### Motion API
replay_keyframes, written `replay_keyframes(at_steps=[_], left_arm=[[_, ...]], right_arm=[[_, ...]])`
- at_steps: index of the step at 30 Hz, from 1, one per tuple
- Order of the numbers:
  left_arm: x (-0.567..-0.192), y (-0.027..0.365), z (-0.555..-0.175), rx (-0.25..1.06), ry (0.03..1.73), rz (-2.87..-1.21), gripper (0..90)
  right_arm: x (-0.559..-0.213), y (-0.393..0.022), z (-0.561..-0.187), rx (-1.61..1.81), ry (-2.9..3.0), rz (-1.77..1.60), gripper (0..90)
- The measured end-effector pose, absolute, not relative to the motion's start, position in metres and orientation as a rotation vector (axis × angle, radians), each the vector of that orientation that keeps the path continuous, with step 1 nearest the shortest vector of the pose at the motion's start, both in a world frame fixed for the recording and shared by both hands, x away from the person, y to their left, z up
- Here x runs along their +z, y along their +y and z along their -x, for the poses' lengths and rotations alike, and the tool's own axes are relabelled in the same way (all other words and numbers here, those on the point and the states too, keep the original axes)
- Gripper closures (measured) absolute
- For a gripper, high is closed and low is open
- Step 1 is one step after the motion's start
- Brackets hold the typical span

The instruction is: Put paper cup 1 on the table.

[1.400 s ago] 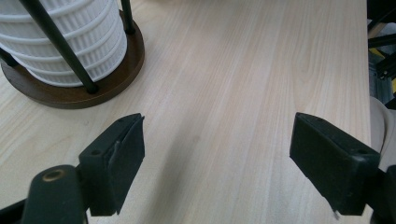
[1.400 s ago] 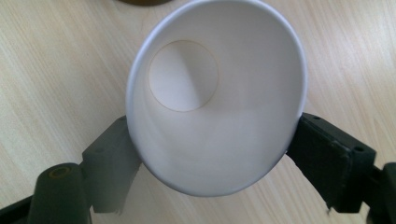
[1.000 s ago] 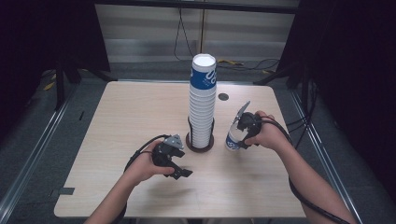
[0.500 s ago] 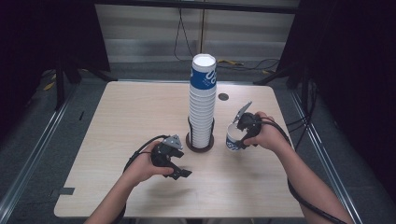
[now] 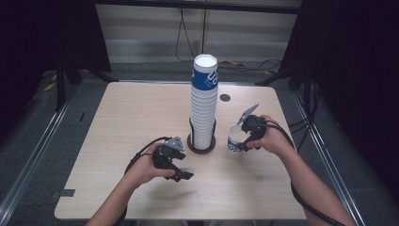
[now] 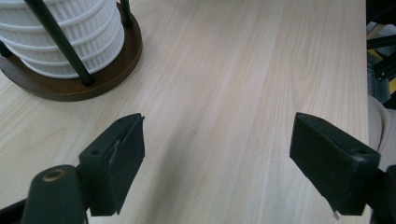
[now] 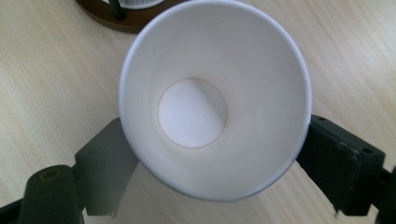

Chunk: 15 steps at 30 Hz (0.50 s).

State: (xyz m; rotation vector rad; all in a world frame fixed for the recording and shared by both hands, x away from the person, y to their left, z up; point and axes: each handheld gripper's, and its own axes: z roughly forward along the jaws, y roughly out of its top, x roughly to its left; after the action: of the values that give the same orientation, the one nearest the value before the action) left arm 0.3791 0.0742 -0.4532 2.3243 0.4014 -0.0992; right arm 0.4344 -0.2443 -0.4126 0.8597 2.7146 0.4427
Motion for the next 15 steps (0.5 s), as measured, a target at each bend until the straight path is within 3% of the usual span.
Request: replay_keyframes(at_steps=[15], left_arm=[[-0.451, 0.075, -0.38, -0.088, 0.419, -2.339, 18.2]], right_arm=[[-0.417, -0.26, -0.419, 0.489, 2.711, -0.92, 14.6]])
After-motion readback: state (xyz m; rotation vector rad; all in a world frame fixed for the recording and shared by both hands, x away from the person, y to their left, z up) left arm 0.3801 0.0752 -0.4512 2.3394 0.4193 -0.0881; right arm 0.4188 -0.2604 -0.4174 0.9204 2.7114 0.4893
